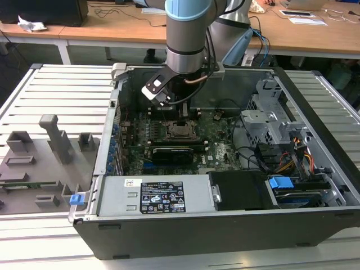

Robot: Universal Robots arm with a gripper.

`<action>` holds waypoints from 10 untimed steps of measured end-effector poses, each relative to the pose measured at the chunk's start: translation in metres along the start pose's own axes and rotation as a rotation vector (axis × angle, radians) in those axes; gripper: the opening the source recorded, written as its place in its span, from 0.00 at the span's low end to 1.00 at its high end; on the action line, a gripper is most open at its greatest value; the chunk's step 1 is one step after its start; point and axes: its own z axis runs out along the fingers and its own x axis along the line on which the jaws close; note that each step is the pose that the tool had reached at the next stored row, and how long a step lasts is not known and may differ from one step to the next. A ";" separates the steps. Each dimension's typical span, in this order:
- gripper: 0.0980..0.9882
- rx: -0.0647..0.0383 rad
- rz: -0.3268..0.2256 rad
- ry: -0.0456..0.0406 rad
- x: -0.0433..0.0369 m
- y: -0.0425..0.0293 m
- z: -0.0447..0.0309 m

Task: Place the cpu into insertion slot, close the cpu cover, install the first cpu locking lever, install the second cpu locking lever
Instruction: 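Install the first cpu locking lever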

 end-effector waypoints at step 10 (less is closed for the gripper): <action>0.01 0.000 0.000 0.0002 0.0003 0.0003 -0.0083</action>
